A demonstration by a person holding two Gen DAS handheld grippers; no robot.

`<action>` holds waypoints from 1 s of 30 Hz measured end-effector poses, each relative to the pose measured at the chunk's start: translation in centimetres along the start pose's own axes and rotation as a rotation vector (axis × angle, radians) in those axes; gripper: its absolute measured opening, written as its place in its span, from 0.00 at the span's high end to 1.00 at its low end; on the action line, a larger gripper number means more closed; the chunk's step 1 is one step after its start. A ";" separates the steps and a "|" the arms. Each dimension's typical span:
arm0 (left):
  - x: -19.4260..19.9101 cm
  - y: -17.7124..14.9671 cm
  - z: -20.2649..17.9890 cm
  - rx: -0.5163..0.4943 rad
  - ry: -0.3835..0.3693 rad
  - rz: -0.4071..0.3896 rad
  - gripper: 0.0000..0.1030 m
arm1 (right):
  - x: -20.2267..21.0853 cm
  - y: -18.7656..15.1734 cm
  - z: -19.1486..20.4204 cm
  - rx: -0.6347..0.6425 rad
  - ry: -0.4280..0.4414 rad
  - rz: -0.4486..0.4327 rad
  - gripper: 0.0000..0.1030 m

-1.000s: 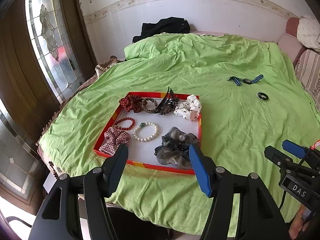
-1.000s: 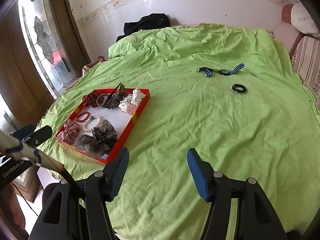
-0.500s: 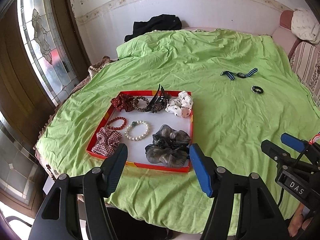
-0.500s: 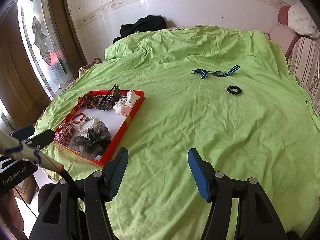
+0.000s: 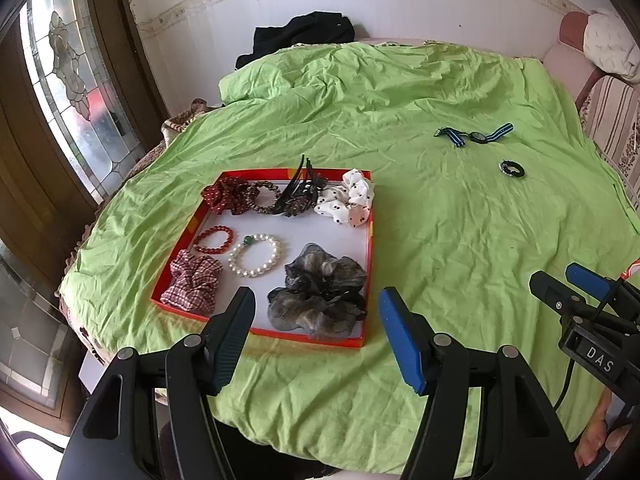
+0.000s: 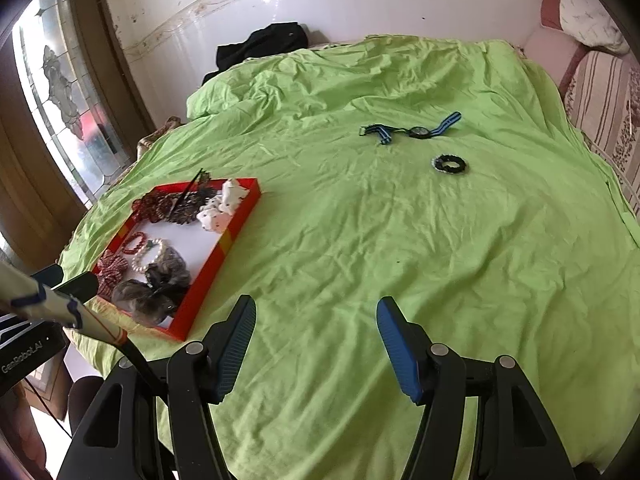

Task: Organize jewelry
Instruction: 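Move both tools back toward the hair tie and watch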

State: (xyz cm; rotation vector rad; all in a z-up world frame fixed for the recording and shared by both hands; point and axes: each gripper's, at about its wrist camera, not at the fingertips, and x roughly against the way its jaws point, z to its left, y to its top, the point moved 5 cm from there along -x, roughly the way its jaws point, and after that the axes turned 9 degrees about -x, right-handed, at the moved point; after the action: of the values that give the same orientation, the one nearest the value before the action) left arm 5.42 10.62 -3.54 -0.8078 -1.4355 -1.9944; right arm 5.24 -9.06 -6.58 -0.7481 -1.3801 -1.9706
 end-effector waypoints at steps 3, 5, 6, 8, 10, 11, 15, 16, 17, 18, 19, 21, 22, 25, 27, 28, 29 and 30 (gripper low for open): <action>-0.4 0.4 -0.7 -0.009 -0.009 0.006 0.38 | -0.3 0.4 -0.9 -0.016 -0.008 0.000 0.34; -0.6 0.6 -1.1 -0.016 -0.014 0.010 0.38 | -0.4 0.7 -1.7 -0.026 -0.016 -0.003 0.34; -0.8 0.8 -1.3 -0.021 -0.017 0.012 0.38 | -0.5 0.8 -1.9 -0.029 -0.019 -0.004 0.33; -1.1 1.0 -1.7 -0.027 -0.022 0.015 0.38 | -0.6 1.2 -2.8 -0.040 -0.028 -0.006 0.33; -1.4 1.3 -2.2 -0.034 -0.028 0.020 0.38 | -0.7 1.4 -3.5 -0.048 -0.035 -0.007 0.32; -1.6 1.4 -2.5 -0.038 -0.030 0.023 0.38 | -0.8 1.5 -3.9 -0.052 -0.040 -0.006 0.32; -2.5 1.9 -3.5 -0.053 -0.039 0.038 0.38 | -1.3 2.1 -6.1 -0.076 -0.069 -0.006 0.32; -2.7 2.0 -3.8 -0.055 -0.044 0.039 0.38 | -1.5 2.3 -6.8 -0.083 -0.079 -0.004 0.31; -2.9 2.1 -4.1 -0.058 -0.049 0.040 0.38 | -1.7 2.5 -7.5 -0.091 -0.091 -0.001 0.31; -3.1 2.2 -4.5 -0.061 -0.057 0.040 0.38 | -2.0 2.8 -8.3 -0.100 -0.104 0.001 0.31; -3.4 2.3 -4.9 -0.063 -0.069 0.041 0.38 | -2.2 3.1 -9.2 -0.108 -0.119 0.003 0.32; -4.1 2.4 -5.9 -0.065 -0.105 0.048 0.38 | -2.8 3.9 -10.7 -0.117 -0.147 0.001 0.31; -4.4 2.4 -6.3 -0.063 -0.120 0.051 0.38 | -3.3 4.6 -11.6 -0.118 -0.166 -0.002 0.32; -5.5 2.3 -7.5 -0.058 -0.169 0.059 0.38 | -4.7 7.2 -14.1 -0.126 -0.196 -0.022 0.32; -6.2 2.3 -8.2 -0.059 -0.194 0.063 0.38 | -5.9 9.2 -15.6 -0.131 -0.214 -0.047 0.32; -6.6 2.3 -8.6 -0.062 -0.205 0.065 0.38 | -6.8 10.3 -16.2 -0.130 -0.223 -0.055 0.35; -7.0 2.3 -8.9 -0.065 -0.212 0.067 0.38 | -7.8 11.4 -16.8 -0.127 -0.233 -0.057 0.38; -7.4 2.3 -9.2 -0.068 -0.220 0.070 0.38 | -9.1 12.7 -17.4 -0.126 -0.241 -0.048 0.45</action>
State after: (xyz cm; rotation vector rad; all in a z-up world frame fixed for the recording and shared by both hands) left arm 10.69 1.79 -9.86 -1.1218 -1.4426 -1.9593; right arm 18.92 -27.48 -10.78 -1.0489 -1.4312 -2.0733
